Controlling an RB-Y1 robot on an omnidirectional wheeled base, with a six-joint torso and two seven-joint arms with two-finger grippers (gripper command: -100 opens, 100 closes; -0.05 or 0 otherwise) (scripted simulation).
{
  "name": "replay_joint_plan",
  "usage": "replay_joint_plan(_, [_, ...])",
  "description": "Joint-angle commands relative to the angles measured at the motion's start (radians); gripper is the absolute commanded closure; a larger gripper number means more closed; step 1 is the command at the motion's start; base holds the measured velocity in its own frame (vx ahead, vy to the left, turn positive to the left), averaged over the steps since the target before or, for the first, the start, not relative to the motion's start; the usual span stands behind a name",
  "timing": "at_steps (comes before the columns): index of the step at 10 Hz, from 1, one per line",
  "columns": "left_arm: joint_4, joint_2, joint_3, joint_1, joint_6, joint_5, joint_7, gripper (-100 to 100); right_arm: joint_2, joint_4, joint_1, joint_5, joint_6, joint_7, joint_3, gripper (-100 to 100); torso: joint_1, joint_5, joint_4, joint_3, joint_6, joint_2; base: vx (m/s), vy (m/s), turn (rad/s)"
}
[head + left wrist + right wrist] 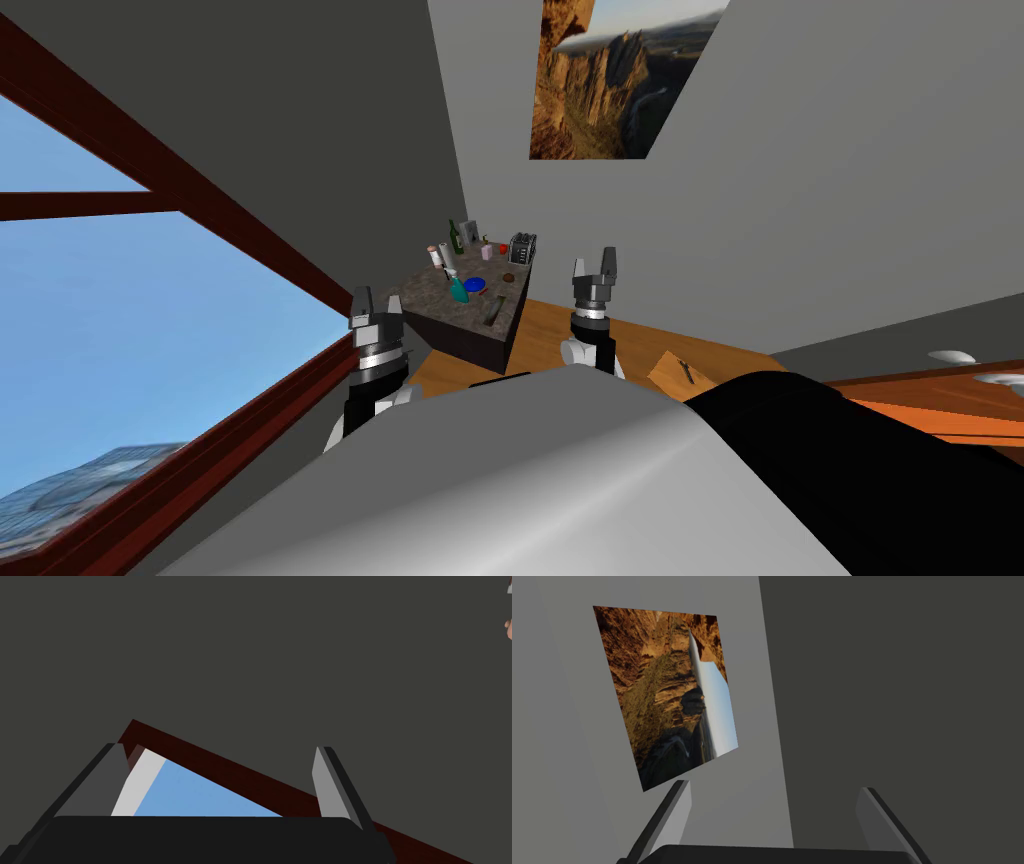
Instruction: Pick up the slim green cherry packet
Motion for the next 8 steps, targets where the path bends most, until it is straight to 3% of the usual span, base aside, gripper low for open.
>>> replay_joint_plan(1, [0.001, 0.046, 0.006, -0.007, 0.014, -0.007, 0.025, -100, 0.0, 0.0, 0.0, 0.0, 0.0, 0.0, 0.0, 0, 0.0, 0.0, 0.0, 0.0, 0.0, 0.0, -0.009, -0.037, 0.125])
replay_joint_plan(4, [0.005, 0.111, 0.018, -0.022, 0.058, -0.013, 0.084, -100, 0.0, 0.0, 0.0, 0.0, 0.0, 0.0, 0.0, 0, -0.006, -0.001, 0.0, 0.0, 0.0, 0.001, -0.011, -0.1, 0.114])
replay_joint_plan(8, [0.014, 0.21, 0.042, -0.05, 0.164, -0.002, 0.195, -100, 0.0, 0.0, 0.0, 0.0, 0.0, 0.0, 0.0, 0, -0.012, -0.003, 0.0, 0.001, 0.0, 0.001, -0.024, -0.171, 0.139])
